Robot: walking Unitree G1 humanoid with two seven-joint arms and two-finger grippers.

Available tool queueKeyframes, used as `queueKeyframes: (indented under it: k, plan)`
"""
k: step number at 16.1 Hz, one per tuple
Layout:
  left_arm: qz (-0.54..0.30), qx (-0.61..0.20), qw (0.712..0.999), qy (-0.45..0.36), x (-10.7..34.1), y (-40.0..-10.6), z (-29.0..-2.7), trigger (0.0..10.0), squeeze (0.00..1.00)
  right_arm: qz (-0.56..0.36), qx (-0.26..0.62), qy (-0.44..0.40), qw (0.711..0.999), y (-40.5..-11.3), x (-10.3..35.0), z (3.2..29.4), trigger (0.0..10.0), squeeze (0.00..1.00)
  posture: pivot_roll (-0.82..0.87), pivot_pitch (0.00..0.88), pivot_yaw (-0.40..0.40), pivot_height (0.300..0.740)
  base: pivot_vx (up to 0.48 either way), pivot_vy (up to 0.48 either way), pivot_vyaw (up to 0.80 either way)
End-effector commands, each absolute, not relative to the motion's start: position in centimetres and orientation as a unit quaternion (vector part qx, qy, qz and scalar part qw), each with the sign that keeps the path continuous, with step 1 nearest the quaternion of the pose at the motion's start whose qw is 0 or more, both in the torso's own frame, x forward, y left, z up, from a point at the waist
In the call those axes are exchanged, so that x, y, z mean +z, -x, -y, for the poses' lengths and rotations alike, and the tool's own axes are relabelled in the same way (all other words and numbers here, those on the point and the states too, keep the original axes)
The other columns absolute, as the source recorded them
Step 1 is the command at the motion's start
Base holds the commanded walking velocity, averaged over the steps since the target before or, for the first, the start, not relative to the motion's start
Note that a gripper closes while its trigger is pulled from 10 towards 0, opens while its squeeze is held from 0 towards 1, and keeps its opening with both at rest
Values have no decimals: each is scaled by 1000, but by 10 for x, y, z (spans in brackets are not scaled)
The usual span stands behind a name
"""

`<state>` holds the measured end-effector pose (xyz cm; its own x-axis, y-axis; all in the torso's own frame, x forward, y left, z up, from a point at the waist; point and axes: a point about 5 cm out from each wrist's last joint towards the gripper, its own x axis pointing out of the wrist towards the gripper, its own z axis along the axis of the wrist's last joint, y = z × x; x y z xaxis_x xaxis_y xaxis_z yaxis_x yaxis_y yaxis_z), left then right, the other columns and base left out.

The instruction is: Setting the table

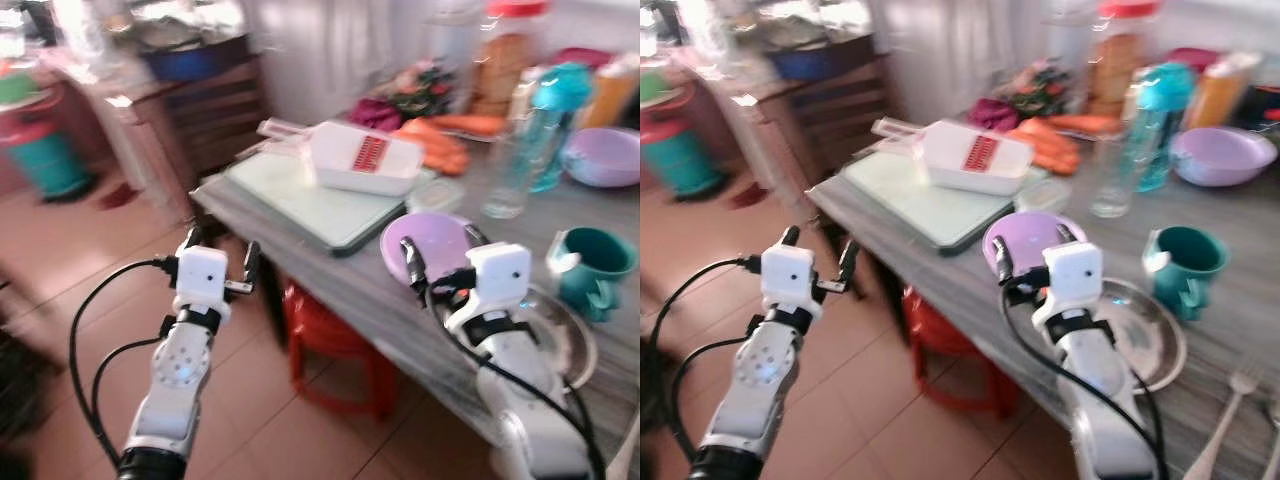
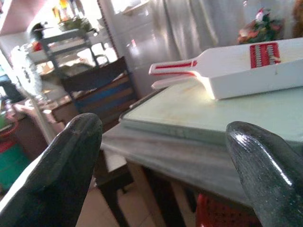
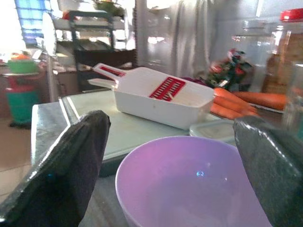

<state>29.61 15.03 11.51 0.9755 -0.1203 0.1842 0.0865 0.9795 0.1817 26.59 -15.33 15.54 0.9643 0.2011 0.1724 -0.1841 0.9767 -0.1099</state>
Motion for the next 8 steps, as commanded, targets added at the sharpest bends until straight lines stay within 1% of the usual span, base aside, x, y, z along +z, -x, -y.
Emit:
queueKeyframes:
  k: [1, 8]
  plan:
    - [103, -40, 989, -96, 119, -297, -156, 10000, 0, 102, 98, 43, 989, -266, 160, 150, 10000, 0, 22, 0, 97, 740, 0, 0, 800]
    - [110, -23, 988, -106, 119, -298, -157, 10000, 0, 103, 104, 46, 988, -267, 160, 149, 10000, 0, 26, 0, 86, 740, 0, 0, 800]
